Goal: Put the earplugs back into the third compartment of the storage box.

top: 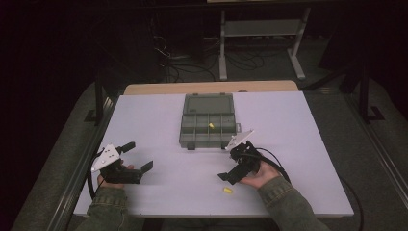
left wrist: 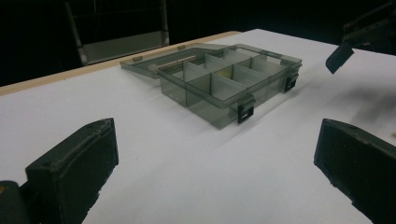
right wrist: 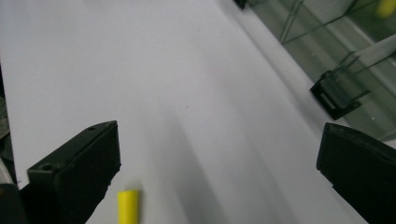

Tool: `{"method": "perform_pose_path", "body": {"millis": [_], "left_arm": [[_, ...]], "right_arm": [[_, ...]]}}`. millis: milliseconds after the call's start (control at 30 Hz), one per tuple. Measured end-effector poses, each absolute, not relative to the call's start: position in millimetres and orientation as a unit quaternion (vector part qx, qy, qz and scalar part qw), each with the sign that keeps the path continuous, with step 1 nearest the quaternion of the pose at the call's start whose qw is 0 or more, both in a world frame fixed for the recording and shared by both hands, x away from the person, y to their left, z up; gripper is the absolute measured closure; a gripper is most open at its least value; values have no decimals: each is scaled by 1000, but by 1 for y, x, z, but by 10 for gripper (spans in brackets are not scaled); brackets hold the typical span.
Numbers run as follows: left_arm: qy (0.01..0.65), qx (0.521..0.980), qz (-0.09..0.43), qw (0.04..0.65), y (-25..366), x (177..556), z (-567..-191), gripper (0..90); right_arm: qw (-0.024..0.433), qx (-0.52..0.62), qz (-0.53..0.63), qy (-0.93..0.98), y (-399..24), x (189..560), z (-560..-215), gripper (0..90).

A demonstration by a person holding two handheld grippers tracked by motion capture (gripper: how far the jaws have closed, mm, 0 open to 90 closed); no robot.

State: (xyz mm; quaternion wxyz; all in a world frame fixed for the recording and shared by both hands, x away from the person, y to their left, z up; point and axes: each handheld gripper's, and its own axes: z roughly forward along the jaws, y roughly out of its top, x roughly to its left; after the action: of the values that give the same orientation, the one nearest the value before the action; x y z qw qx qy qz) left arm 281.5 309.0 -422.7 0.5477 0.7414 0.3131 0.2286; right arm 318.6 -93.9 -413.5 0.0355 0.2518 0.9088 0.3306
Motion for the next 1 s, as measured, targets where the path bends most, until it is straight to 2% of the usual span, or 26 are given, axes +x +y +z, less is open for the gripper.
{"method": "perform_pose_path", "body": {"millis": [400,433,467,500,600,700,733,833,1000], "left_arm": [[313,742,228,547,309,281,-423,0],[312,742,228,547,309,281,-423,0],[312,742,228,547,309,281,-423,0],[312,742,229,547,309,281,-423,0],[312,742,228,548,309,281,-423,0],[311,743,228,548,309,281,-423,0],[311,743,228,548,309,281,-423,0],[311,743,228,548,309,281,-423,0],[311,743,228,547,309,281,-423,0]], "right_arm": [[24,221,315,923,-88,291,-423,0],[19,210,316,925,-88,287,-424,65],[19,210,316,925,-88,287,-424,65],[9,202,315,927,-88,284,-424,133],[2,197,316,928,-89,283,-424,181],[-10,185,313,932,-89,278,-423,316],[-10,185,313,932,-89,278,-423,316],[-13,181,308,934,-90,274,-423,428],[-13,174,292,940,-90,272,-428,510]]}}
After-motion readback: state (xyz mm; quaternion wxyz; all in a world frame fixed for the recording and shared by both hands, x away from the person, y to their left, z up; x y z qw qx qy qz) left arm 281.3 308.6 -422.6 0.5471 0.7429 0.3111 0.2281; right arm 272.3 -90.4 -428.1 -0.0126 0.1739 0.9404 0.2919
